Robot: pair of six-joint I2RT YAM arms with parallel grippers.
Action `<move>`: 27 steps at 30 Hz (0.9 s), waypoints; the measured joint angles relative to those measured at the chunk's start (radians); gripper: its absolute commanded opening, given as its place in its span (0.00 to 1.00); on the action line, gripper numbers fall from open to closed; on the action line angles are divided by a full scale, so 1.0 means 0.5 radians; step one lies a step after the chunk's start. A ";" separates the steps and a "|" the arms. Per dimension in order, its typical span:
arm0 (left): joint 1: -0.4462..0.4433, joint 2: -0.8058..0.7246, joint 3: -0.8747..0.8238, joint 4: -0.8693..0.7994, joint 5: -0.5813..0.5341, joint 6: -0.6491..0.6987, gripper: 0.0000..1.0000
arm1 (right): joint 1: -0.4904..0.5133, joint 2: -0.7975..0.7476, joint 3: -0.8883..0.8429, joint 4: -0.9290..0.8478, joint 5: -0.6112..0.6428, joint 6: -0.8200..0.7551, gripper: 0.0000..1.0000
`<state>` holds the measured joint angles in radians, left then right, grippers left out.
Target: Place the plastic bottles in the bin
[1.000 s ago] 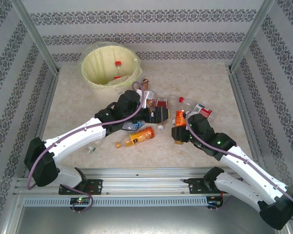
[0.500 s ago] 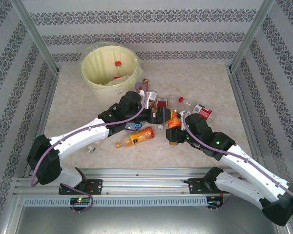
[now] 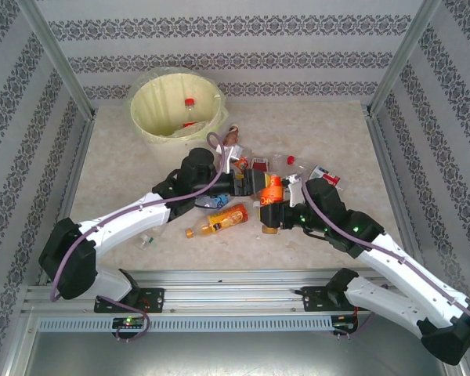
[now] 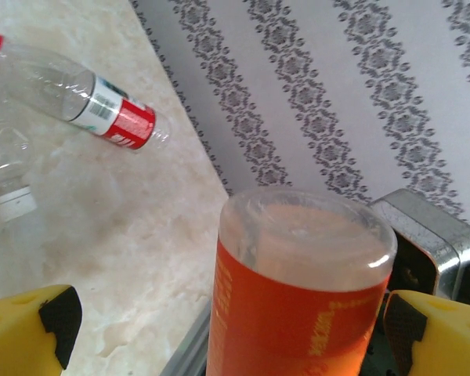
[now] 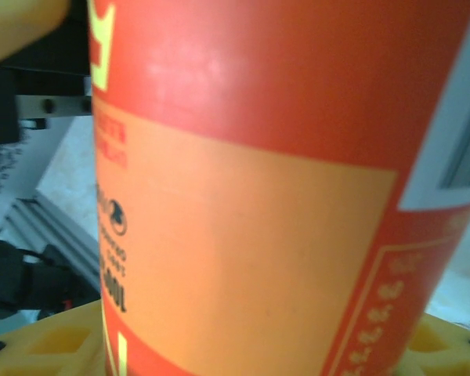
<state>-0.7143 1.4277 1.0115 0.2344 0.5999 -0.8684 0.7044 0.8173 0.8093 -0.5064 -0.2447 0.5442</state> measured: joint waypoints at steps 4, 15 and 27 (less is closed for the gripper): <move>0.006 -0.001 0.001 0.101 0.114 -0.051 1.00 | -0.001 -0.007 0.018 0.055 -0.117 0.034 0.50; 0.006 -0.007 0.001 0.138 0.269 -0.124 0.88 | -0.004 0.035 0.052 0.171 -0.299 0.089 0.50; 0.006 -0.007 0.014 0.204 0.350 -0.173 0.60 | -0.027 0.033 0.054 0.152 -0.323 0.104 0.54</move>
<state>-0.7113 1.4242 1.0183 0.3367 0.7750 -0.9550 0.6907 0.8337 0.8364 -0.4305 -0.4065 0.5961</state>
